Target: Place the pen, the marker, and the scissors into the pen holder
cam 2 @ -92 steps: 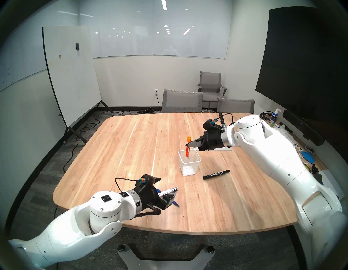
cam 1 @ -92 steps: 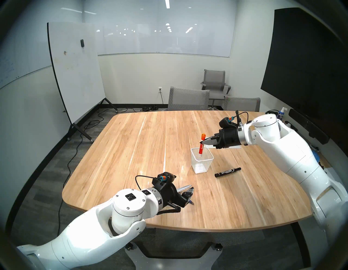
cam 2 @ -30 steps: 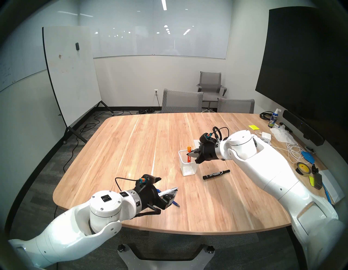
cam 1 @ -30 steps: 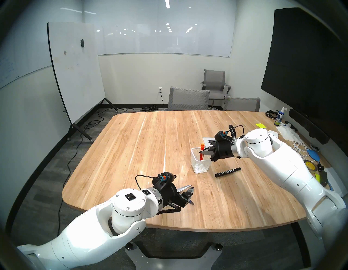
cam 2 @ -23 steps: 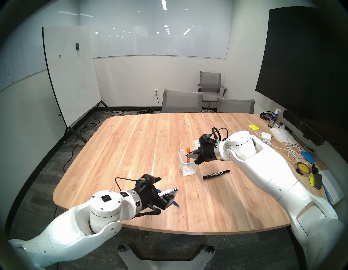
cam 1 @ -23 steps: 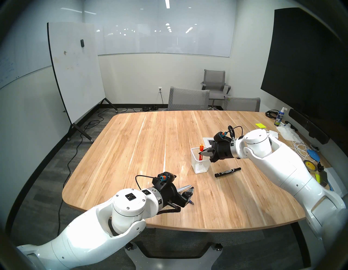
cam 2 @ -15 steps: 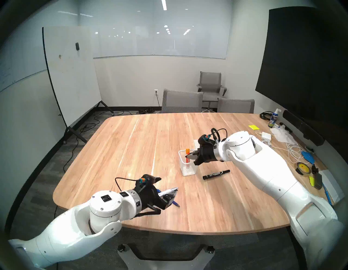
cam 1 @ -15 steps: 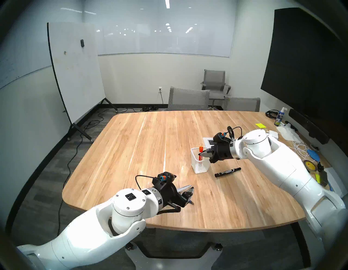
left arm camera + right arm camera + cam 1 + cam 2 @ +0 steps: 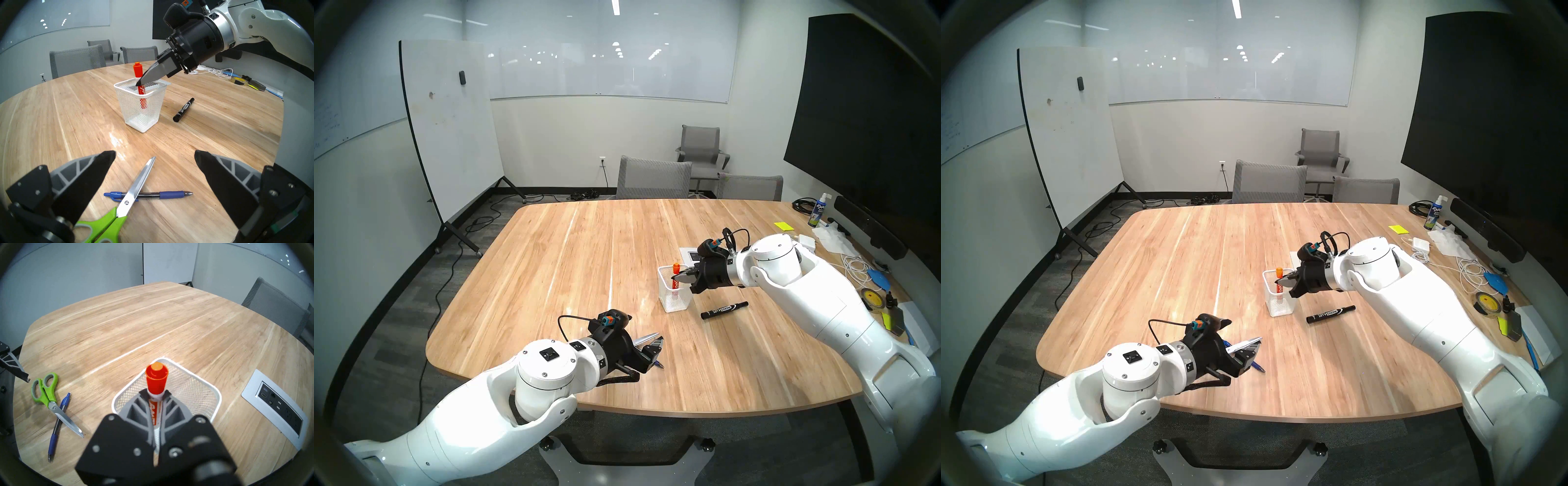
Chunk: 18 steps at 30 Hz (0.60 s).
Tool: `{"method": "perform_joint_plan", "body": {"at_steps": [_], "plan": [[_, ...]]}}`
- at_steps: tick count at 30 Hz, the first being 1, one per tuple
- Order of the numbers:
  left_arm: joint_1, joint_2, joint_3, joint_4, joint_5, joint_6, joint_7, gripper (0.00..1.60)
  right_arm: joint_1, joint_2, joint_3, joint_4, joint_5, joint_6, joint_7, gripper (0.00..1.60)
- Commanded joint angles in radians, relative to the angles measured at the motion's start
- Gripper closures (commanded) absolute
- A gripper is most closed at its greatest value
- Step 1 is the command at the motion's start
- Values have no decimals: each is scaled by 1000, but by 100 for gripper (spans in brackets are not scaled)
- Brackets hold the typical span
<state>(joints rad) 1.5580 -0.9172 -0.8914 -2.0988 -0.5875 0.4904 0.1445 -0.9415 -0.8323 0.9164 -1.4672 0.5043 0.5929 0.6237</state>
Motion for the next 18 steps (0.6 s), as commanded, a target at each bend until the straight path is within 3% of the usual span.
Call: {"method": "perform_joint_plan", "body": {"at_steps": [1, 9, 14, 18], "plan": [[-2, -4, -2, -16, 1, -7, 0, 0, 23, -6, -1, 4, -5, -1, 7, 160], [-2, -4, -2, -16, 1, -7, 0, 0, 26, -12, -7, 14, -8, 6, 7, 160], [-2, -4, -2, -16, 1, -7, 0, 0, 25, -16, -4, 18, -9, 8, 5, 134], [-2, -4, -2, -16, 1, -7, 0, 0, 24, -21, -2, 22, -8, 9, 4, 124]]}}
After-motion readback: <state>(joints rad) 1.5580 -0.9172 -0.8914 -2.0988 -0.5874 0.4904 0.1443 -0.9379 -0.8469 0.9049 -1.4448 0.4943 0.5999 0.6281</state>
